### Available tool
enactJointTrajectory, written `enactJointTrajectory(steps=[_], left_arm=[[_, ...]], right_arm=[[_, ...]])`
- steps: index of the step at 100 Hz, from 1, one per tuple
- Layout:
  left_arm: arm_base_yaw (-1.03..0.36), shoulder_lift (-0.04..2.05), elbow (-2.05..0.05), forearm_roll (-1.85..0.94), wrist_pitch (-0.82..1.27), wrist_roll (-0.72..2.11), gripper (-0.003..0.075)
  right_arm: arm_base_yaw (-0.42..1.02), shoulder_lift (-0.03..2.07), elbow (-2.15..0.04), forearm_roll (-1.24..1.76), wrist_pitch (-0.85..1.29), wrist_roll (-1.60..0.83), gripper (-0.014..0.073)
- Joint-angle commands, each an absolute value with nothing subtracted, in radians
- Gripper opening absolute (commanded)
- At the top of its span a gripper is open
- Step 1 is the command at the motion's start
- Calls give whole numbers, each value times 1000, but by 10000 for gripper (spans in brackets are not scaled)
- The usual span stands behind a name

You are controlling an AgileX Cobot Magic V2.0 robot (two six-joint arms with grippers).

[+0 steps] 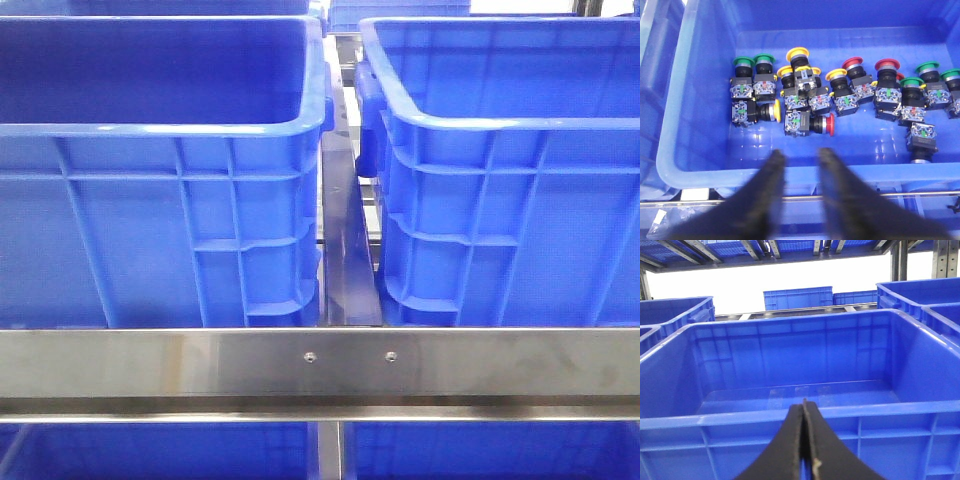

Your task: Pick red and yellow buttons and place in box

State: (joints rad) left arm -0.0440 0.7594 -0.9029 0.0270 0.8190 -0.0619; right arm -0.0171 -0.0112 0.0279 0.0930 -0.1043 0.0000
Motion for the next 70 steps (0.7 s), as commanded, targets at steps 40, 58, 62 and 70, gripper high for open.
enactJointTrajectory(steps=[40, 58, 62, 70], left_arm=[[-42, 782, -947, -40, 743, -37, 505], [-42, 908, -1015, -194, 761, 76, 504], [-51, 947, -1034, -204, 761, 80, 504], [-84, 1029, -1077, -206, 761, 84, 504]], right_arm=[[-21, -36, 8, 93, -188, 0, -67], [-21, -36, 8, 93, -188, 0, -67], [-21, -36, 8, 93, -188, 0, -67], [-21, -36, 8, 93, -188, 0, -67]])
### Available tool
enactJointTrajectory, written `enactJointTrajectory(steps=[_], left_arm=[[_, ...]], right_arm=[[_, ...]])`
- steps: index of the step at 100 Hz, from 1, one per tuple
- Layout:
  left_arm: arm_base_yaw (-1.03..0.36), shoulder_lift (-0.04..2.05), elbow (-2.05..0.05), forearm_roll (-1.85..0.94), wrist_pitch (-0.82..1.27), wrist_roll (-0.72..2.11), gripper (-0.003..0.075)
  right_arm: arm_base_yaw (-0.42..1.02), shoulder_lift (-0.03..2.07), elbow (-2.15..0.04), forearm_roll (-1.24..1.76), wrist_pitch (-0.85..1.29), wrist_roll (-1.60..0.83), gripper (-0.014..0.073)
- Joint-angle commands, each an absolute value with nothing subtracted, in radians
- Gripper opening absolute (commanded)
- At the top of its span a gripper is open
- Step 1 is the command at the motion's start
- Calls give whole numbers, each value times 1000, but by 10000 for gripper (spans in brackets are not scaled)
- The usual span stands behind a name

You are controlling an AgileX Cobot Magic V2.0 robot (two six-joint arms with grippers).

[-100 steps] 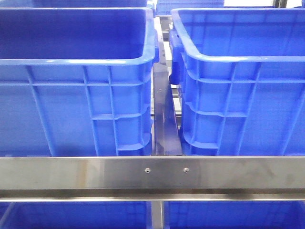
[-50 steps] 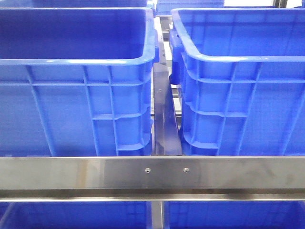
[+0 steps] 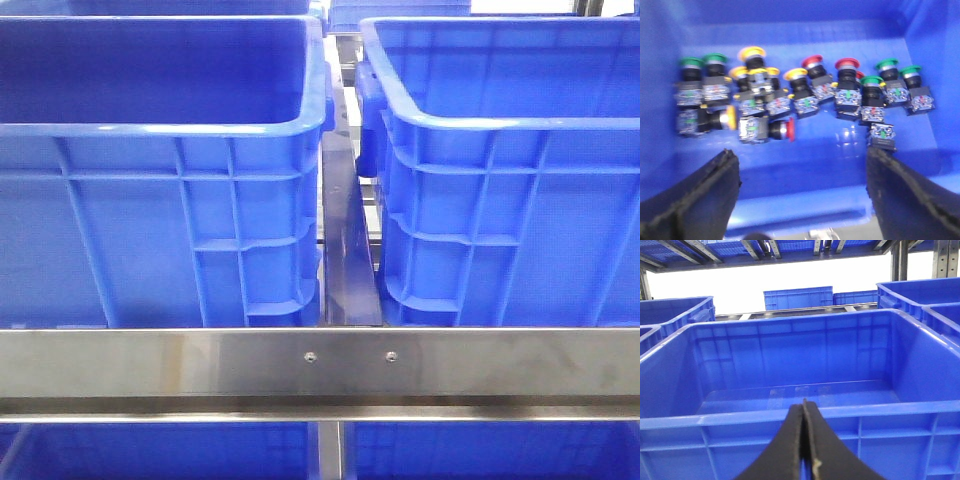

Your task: Pick red and yellow buttons and place in box

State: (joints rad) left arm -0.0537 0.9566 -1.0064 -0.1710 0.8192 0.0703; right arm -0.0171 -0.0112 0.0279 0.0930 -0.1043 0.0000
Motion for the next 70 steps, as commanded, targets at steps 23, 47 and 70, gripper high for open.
enactJointTrajectory(steps=[23, 47, 70], left_arm=[[-228, 1256, -1209, -194, 753, 86, 504], [-300, 1480, -1341, -161, 753, 86, 504], [-302, 1618, -1401, -129, 750, 86, 504]], right_arm=[[-21, -36, 8, 93, -188, 0, -67], [-21, -36, 8, 93, -188, 0, -67], [-21, -36, 8, 93, -188, 0, -67]])
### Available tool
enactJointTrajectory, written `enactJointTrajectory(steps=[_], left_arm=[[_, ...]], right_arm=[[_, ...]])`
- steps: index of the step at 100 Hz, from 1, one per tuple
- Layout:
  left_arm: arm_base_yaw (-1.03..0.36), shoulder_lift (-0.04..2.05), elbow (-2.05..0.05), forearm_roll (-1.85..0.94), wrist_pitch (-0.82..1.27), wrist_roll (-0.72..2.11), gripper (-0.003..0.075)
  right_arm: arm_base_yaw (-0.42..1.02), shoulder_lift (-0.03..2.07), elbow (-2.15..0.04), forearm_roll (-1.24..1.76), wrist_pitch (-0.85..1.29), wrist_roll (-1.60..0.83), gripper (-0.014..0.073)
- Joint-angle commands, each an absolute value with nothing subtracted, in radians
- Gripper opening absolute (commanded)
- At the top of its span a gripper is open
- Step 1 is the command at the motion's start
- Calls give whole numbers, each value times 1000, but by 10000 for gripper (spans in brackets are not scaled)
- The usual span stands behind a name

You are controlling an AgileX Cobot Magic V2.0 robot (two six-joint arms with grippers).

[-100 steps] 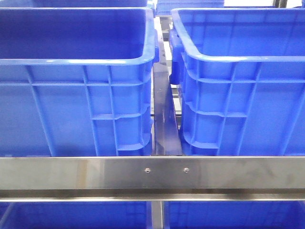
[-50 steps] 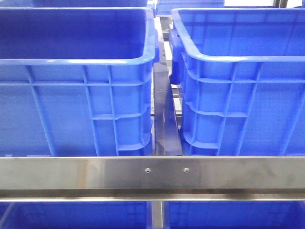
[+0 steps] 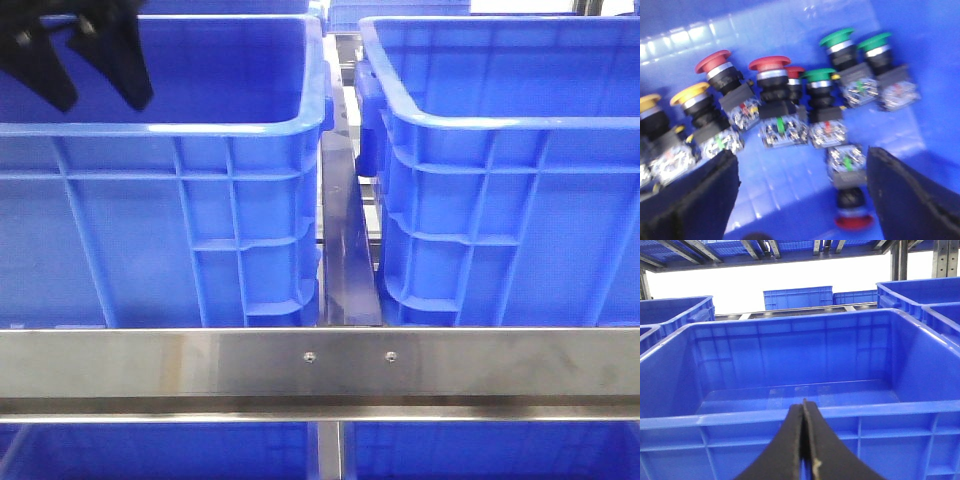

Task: Pick red and yellow buttons and place in box
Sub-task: 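Lower the left gripper into the button bin and grasp a red-capped button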

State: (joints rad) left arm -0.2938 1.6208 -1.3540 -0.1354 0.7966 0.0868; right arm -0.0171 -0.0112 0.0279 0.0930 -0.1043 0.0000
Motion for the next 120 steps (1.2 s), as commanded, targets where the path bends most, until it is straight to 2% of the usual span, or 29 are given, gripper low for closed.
enactJointTrajectory(steps=[1, 80, 100, 120], left_arm=[[-302, 1624, -1403, -127, 748, 86, 504], [-300, 1803, -1416, -120, 636, 86, 503], [-300, 1803, -1416, -120, 621, 86, 461], [-300, 1809, -1416, -120, 618, 86, 461]], right_arm=[[-21, -36, 8, 93, -188, 0, -67], [-21, -36, 8, 93, -188, 0, -67], [-21, -36, 8, 93, -188, 0, -67], [-21, -36, 8, 93, -188, 0, -67]])
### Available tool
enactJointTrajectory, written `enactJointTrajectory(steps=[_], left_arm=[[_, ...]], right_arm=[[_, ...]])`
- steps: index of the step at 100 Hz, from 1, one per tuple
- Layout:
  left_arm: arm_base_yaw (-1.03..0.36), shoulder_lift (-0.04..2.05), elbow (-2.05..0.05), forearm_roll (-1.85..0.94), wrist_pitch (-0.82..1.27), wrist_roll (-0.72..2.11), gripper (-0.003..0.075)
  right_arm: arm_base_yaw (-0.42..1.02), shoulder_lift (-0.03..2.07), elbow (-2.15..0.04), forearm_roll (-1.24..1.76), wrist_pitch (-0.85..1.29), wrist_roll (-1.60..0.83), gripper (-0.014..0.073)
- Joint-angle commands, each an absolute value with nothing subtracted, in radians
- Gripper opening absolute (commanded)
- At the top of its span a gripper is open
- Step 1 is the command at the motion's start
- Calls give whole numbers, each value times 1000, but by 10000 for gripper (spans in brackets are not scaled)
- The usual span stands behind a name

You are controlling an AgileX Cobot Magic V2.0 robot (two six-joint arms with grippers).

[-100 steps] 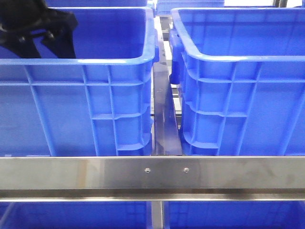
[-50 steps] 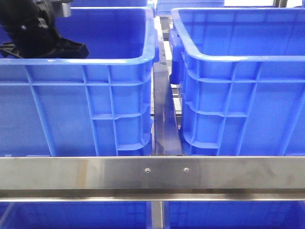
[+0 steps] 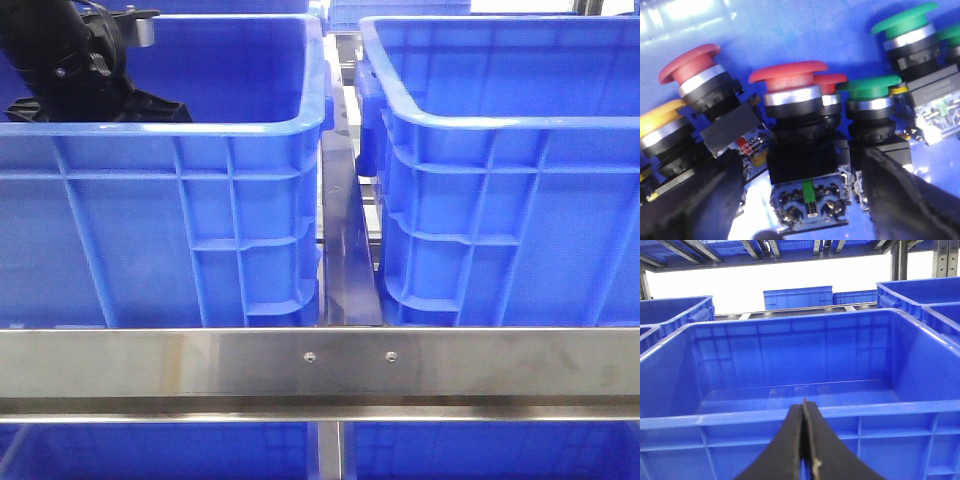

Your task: Pick red and yellow buttons and place in box

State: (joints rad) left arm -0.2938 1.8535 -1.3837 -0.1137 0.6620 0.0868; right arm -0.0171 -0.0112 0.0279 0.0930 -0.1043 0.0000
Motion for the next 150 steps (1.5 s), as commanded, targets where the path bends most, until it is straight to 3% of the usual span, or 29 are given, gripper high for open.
enactJointTrajectory(steps=[1, 35, 43, 67, 108, 150], left_arm=[[-300, 1811, -1416, -120, 616, 86, 461], [-300, 1825, -1416, -120, 618, 86, 445], [-300, 1825, -1416, -120, 618, 86, 358], [-300, 1813, -1416, -120, 620, 86, -21], [-359, 1558, -1416, -120, 684, 112, -19], [-644, 1343, -1416, -120, 793, 145, -19]], right_arm=[[-21, -36, 8, 93, -188, 0, -67], [-21, -36, 8, 93, -188, 0, -67], [-21, -36, 8, 93, -188, 0, -67], [-21, -36, 8, 93, -188, 0, -67], [-21, -36, 8, 93, -188, 0, -67], [-21, -36, 8, 93, -201, 0, -67]])
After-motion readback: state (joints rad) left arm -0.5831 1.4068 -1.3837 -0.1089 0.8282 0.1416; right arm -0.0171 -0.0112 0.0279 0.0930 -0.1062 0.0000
